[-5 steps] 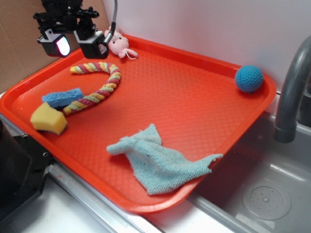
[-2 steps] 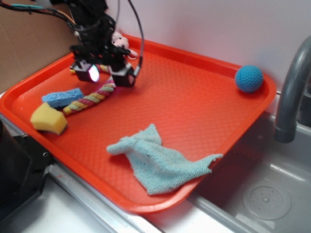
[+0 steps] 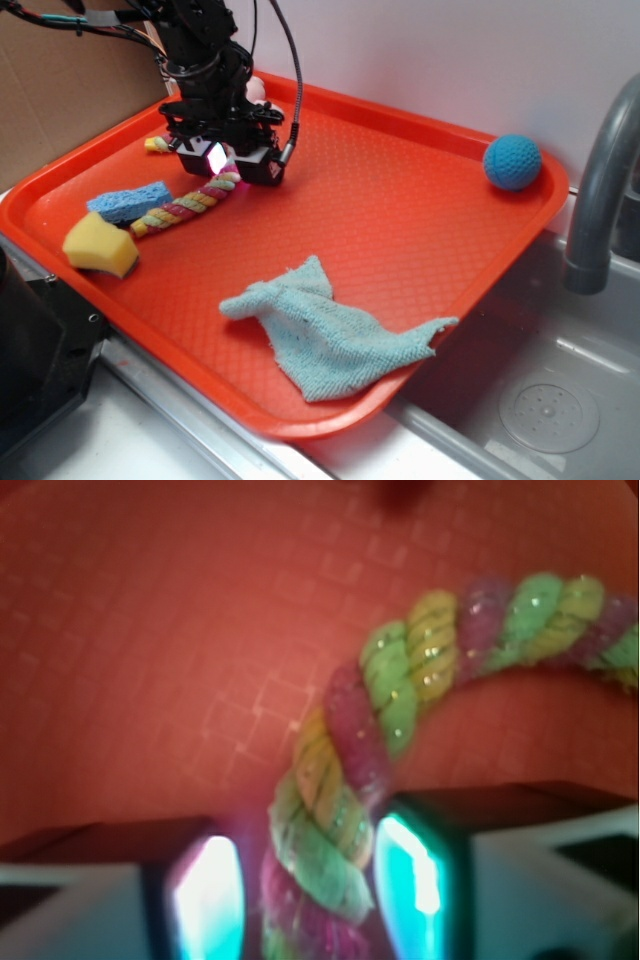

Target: Grab the multicolored rope.

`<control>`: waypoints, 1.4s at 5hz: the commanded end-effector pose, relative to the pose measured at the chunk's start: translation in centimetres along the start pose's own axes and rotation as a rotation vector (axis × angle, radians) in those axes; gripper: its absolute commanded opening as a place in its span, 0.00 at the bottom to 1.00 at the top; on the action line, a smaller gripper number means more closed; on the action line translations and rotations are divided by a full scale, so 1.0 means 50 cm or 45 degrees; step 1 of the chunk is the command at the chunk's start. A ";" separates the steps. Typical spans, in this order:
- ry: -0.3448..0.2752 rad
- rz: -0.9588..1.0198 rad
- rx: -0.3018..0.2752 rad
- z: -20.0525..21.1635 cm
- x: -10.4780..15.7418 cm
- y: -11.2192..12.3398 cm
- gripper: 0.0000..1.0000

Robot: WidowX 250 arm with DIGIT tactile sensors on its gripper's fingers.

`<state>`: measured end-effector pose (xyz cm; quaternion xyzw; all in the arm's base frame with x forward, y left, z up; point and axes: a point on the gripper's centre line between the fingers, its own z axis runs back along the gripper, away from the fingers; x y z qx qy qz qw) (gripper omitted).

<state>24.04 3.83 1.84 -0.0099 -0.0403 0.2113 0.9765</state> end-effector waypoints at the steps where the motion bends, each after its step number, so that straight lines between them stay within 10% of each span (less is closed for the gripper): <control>1: -0.049 -0.061 -0.098 0.166 -0.019 0.029 0.00; 3: -0.118 -0.124 -0.081 0.346 -0.075 0.009 0.00; 7: -0.179 -0.087 -0.007 0.378 -0.062 0.011 0.00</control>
